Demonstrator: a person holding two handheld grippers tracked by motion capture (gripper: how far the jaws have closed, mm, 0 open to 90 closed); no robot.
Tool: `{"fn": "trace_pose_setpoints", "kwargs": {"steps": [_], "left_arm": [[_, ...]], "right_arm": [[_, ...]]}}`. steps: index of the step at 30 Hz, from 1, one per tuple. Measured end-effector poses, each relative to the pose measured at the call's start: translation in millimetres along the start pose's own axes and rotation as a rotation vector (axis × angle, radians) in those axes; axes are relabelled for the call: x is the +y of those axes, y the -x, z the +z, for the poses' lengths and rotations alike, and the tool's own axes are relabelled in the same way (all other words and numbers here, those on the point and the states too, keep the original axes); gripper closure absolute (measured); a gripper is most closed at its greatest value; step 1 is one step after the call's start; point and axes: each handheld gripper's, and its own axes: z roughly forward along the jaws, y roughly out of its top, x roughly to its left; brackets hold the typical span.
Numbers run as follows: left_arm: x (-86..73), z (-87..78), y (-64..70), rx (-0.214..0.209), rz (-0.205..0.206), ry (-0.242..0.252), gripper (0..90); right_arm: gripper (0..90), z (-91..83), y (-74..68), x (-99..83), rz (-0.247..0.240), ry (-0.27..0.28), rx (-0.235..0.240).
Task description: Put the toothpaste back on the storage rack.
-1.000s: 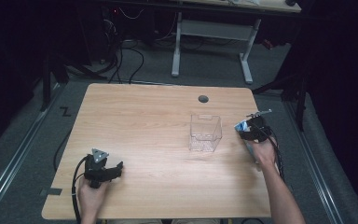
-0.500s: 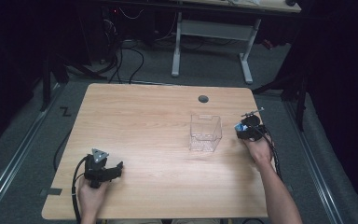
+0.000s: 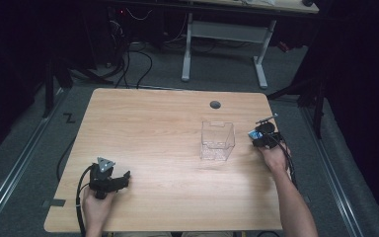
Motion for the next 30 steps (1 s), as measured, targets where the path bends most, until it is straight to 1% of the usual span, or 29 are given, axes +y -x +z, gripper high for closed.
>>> {"fn": "trace_pose_setpoints", "kwargs": {"steps": [2, 3, 4, 7, 11, 13, 15, 16, 19, 26, 29, 30], "left_arm": [[0.0, 0.0, 0.0, 0.0, 0.001, 0.0, 18.2], [0.0, 0.0, 0.0, 0.0, 0.001, 0.0, 18.2], [0.0, 0.0, 0.0, 0.0, 0.001, 0.0, 18.2], [0.0, 0.0, 0.0, 0.0, 0.001, 0.0, 18.2], [0.0, 0.0, 0.0, 0.0, 0.001, 0.0, 18.2], [0.0, 0.0, 0.0, 0.0, 0.0, 0.0, 18.2], [0.0, 0.0, 0.0, 0.0, 0.0, 0.0, 18.2], [0.0, 0.0, 0.0, 0.0, 0.0, 0.0, 18.2], [0.0, 0.0, 0.0, 0.001, 0.0, 0.0, 18.2], [0.0, 0.0, 0.1, 0.0, 0.0, 0.0, 18.2], [0.0, 0.0, 0.1, 0.0, 0.0, 0.0, 18.2], [0.0, 0.0, 0.1, 0.0, 0.0, 0.0, 18.2]], "right_arm": [[60.1, 5.3, 4.6, -1.8, 0.013, -0.022, 0.004], [60.1, 5.3, 4.6, -1.8, 0.013, -0.022, 0.004], [60.5, 7.0, 6.0, -2.3, 0.019, -0.027, 0.015], [61.5, 9.0, 5.9, -2.6, 0.018, -0.034, 0.013], [63.2, 8.4, 5.0, -1.9, -0.009, -0.041, 0.006], [63.7, 8.3, 4.8, -2.0, -0.014, -0.038, 0.006], [65.8, 6.5, 4.0, -1.6, -0.038, -0.045, 0.0], [67.5, 6.0, 3.4, -1.7, -0.042, -0.043, 0.0], [69.7, 1.9, 4.6, -1.7, -0.045, -0.039, 0.01], [70.9, -1.9, 5.2, -3.5, -0.056, -0.045, 0.023], [71.2, -5.7, 5.7, -4.3, -0.059, -0.029, 0.037], [71.4, -10.6, 6.1, -4.7, -0.058, -0.012, 0.055]]}}
